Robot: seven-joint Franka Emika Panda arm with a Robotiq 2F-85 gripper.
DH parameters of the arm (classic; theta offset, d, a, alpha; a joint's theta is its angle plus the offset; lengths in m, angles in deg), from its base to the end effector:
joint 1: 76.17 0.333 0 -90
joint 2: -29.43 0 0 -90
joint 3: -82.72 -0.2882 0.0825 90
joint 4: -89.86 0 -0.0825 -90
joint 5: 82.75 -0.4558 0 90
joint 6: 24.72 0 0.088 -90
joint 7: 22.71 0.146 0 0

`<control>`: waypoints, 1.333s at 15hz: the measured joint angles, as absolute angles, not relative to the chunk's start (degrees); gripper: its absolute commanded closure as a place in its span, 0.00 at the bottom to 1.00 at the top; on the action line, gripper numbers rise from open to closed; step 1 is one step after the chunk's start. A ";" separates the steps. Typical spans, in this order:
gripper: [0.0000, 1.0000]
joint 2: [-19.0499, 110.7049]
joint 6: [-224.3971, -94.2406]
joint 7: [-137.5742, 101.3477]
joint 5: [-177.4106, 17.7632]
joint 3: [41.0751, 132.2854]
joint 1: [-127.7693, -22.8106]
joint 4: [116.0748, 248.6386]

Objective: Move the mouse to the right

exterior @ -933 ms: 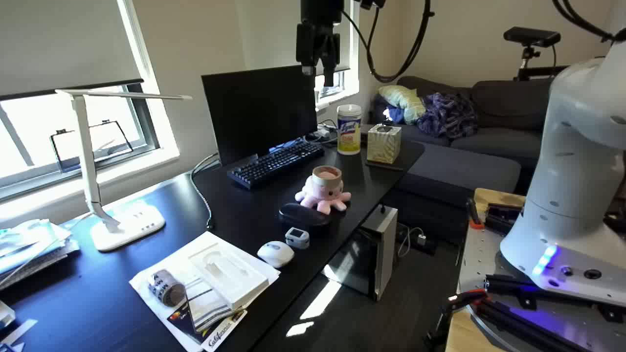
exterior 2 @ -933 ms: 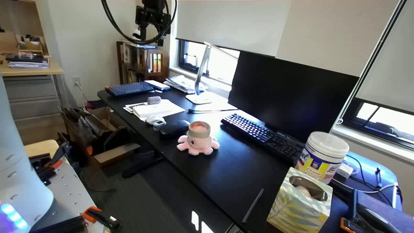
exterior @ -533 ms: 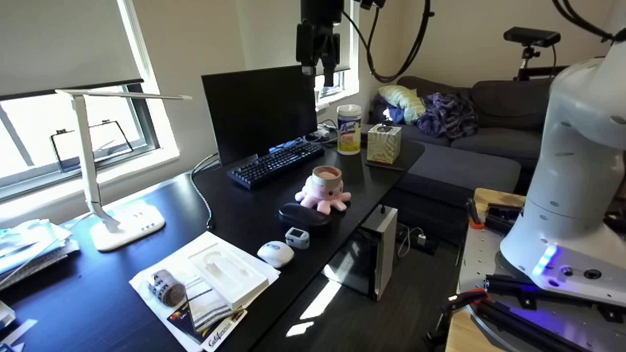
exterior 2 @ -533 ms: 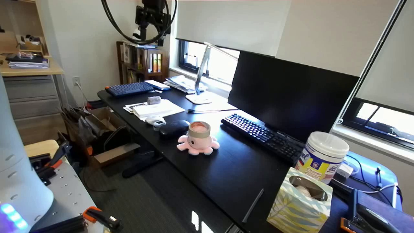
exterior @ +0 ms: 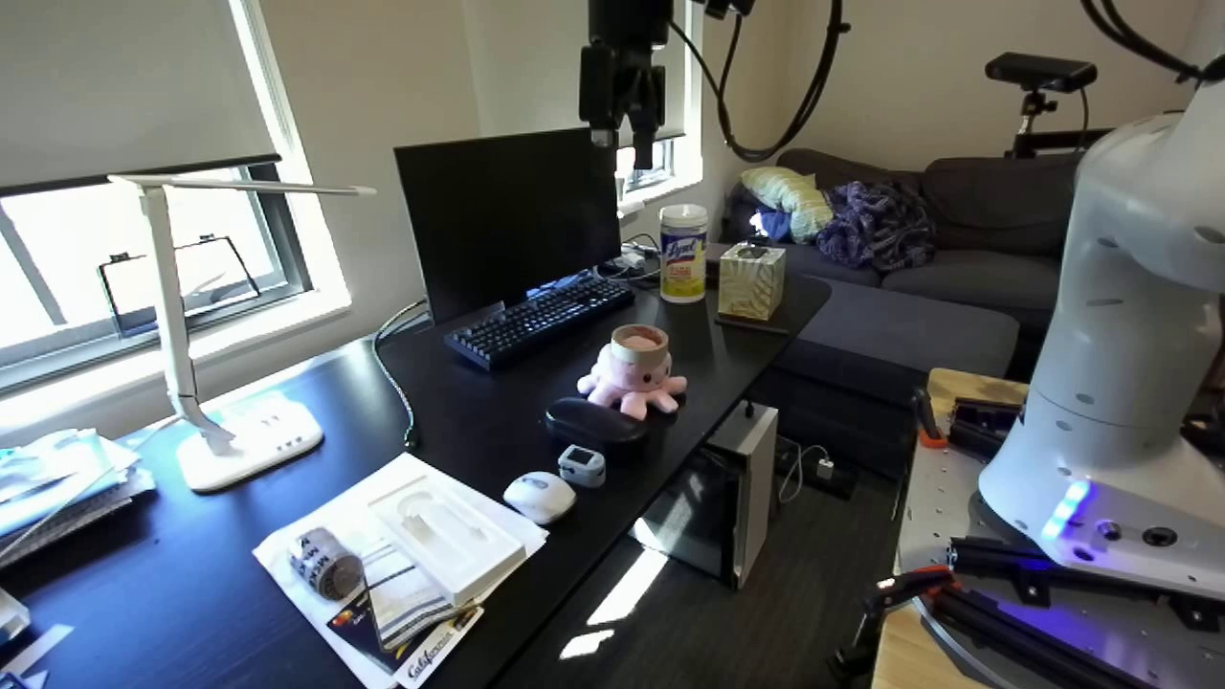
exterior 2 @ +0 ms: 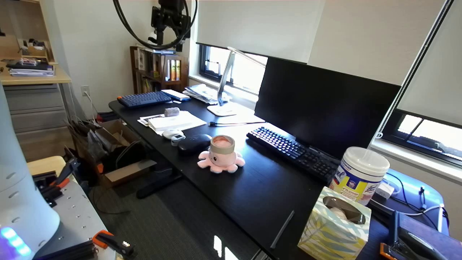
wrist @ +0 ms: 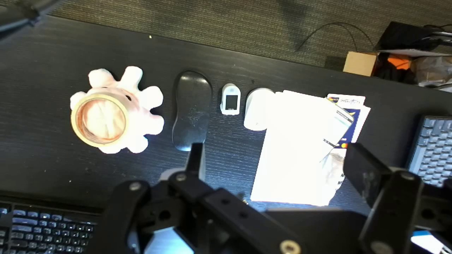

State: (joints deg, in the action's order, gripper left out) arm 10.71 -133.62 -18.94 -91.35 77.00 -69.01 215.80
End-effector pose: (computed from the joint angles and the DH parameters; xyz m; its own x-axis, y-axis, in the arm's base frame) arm 0.5210 0.1363 0.4327 0.9942 0.1063 0.0185 0.1077 -0.9878 -0.1125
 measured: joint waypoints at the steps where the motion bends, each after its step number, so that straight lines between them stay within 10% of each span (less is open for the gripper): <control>1: 0.00 11.13 -134.14 -19.01 -91.54 77.02 -69.01 215.71; 20: 0.00 37.75 -154.46 -16.65 -96.93 74.28 -66.42 210.46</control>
State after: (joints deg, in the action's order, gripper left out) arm 37.75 -154.46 -16.65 -96.93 74.28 -66.42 210.46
